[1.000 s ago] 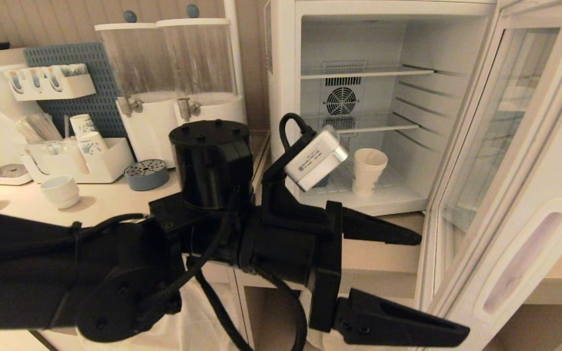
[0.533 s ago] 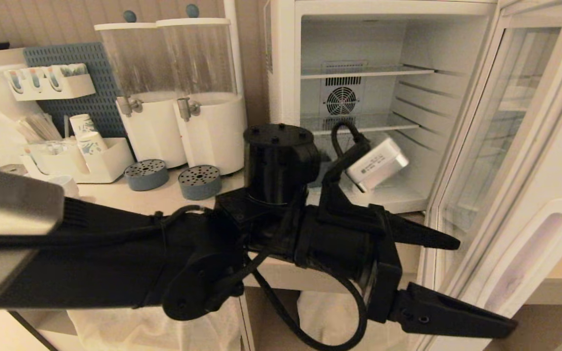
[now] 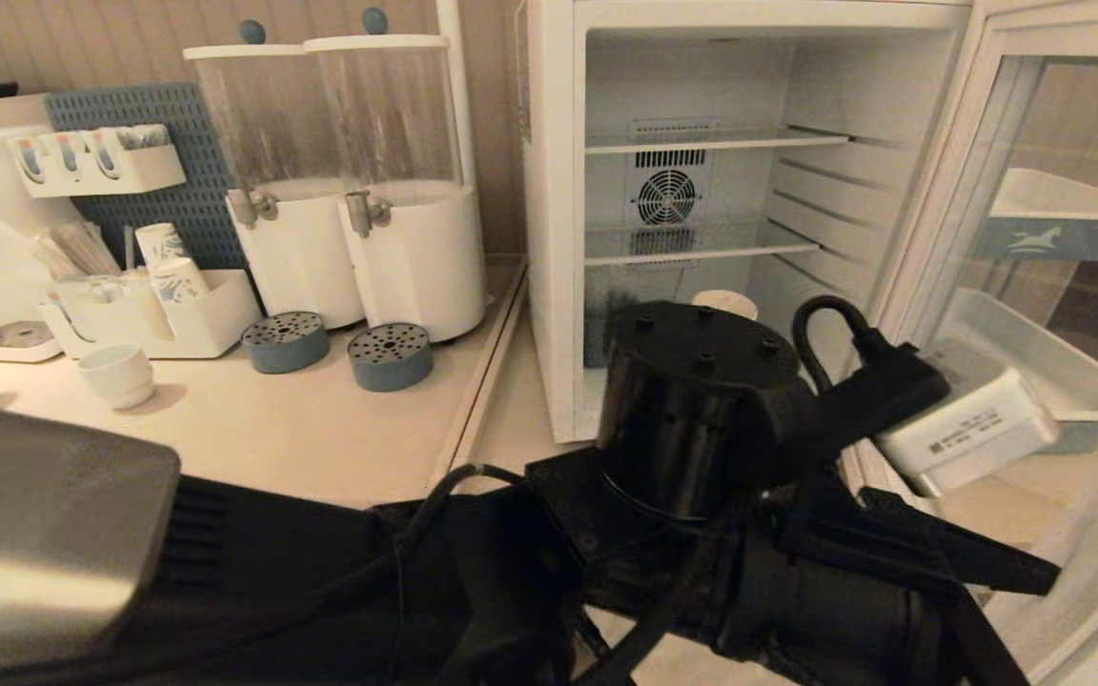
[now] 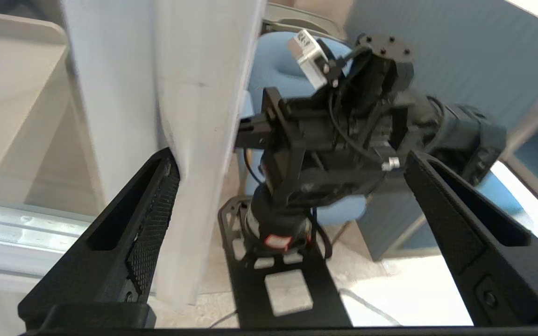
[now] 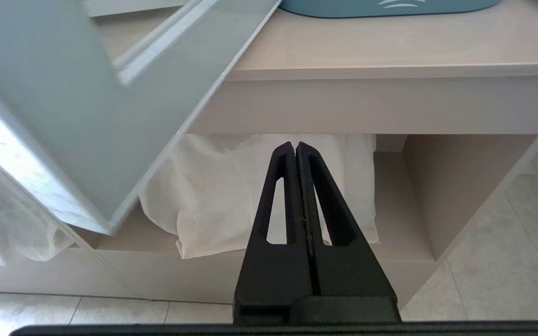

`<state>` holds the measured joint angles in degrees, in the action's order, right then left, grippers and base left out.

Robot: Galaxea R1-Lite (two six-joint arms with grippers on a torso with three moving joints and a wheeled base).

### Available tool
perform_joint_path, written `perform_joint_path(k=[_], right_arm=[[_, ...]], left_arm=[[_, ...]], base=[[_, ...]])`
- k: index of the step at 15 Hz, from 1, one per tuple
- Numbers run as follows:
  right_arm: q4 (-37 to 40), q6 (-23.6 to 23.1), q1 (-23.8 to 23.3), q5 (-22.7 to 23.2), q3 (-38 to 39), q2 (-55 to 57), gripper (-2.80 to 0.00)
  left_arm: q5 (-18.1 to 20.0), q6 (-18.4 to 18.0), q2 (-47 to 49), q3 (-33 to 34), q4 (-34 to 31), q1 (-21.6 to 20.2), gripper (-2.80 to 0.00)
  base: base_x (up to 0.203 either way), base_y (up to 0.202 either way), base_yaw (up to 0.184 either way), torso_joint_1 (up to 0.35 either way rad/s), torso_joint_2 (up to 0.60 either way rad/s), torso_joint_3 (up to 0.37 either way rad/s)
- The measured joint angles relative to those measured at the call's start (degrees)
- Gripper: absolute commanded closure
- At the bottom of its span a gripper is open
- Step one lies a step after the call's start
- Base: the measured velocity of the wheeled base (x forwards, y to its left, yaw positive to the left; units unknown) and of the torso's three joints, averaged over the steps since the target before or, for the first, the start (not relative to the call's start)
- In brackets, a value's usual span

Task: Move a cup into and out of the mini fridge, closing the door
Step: Open the freezer door, then take the paper cup out of the freezer

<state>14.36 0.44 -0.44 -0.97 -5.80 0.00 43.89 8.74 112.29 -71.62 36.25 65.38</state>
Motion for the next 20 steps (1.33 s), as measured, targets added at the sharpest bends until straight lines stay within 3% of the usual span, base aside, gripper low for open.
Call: perform_joint_path(k=[3,7,12,15,20], right_arm=[[-0.01,0.0,0.0,0.04,0.02,0.0,0.0],[0.17,-0.07,0.02,0.04,0.0,0.0,0.0],[0.34,-0.09,0.0,0.04,-0.1,0.0,0.0],[0.4,-0.09,-0.05,0.01,-0.1,0.0,0.0],[0.74,-0.3,0.17,0.18,-0.17,0.0,0.0]], left_arm=[[-8.59,0.37,0.14,-1.99,-3.82,5.98,-2.8],[-9.68,0.55,-3.27,-0.26,-6.68,10.53,-2.8],[-15.89,-0.07,-13.73,2.32,-12.55,12.69,-2.8],[-20.09,-1.81,-19.28,2.58,-19.09,10.29,-2.8],[-21.41,-4.57,-35.89,0.55,-34.02,-0.89,-2.8]], base=[[0.0,0.0,0.0,0.0,0.0,0.0],[0.0,0.0,0.0,0.0,0.0,0.0],[0.0,0.0,0.0,0.0,0.0,0.0],[0.0,0.0,0.0,0.0,0.0,0.0],[0.0,0.0,0.0,0.0,0.0,0.0]])
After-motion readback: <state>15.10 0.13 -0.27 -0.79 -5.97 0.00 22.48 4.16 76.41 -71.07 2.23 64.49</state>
